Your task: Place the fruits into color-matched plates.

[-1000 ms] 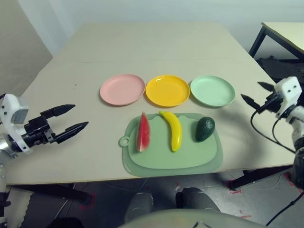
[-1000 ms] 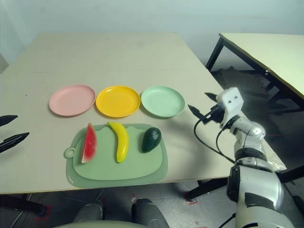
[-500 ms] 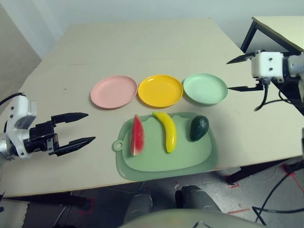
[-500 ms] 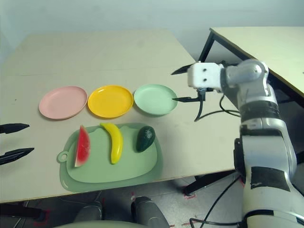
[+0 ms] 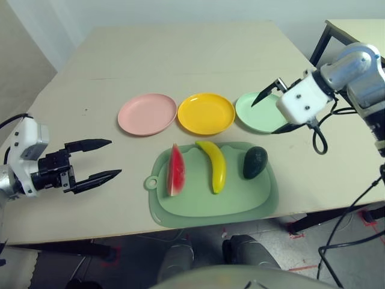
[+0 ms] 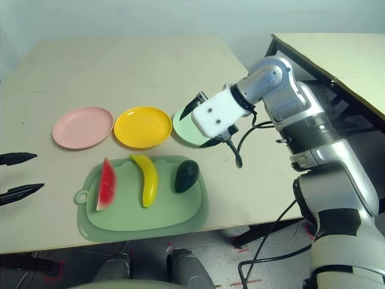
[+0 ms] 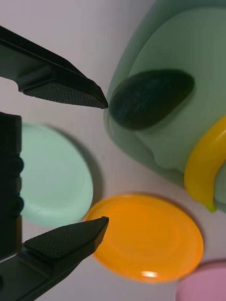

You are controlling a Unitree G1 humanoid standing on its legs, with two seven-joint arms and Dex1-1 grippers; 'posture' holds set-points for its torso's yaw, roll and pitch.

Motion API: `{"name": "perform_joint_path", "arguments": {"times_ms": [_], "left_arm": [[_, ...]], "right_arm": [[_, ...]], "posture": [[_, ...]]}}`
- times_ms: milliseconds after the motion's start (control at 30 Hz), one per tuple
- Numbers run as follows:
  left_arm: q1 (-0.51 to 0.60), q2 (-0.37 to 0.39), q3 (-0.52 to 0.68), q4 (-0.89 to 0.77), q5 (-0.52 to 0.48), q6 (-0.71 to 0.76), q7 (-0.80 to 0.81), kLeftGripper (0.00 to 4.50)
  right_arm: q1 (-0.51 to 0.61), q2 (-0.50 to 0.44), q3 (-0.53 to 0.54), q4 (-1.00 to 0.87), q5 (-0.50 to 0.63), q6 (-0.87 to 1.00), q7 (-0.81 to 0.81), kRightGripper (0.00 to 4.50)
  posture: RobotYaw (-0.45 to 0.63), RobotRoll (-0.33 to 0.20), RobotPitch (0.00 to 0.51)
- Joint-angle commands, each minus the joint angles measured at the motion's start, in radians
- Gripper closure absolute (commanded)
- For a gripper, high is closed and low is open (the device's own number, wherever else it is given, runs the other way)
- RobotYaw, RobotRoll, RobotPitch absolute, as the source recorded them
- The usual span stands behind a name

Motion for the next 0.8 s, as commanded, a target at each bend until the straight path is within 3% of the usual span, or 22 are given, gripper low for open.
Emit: {"name": "perform_joint_path", "arguments": {"times_ms": [33,367,800], "left_arm": [[-0.004,0.014,-0.021,-0.016,0.015,0.001,-0.004,0.05],[-0.017,0.012,-0.043,-0.021,0.023,0.002,-0.004,0.05],[-0.018,0.01,-0.05,-0.033,0.027,0.002,0.004,0.05]], "right_arm": [[0.034,-0.001,0.012,-0.073,0.006,0.079,0.003,0.0],[0.148,0.024,0.004,-0.181,-0.074,0.174,0.003,0.0],[0.212,0.111,-0.002,-0.09,-0.194,0.085,-0.025,0.0]], "posture": [[-0.01,0.0,0.088],[0.0,0.0,0.097],[0.0,0.0,0.102]]}}
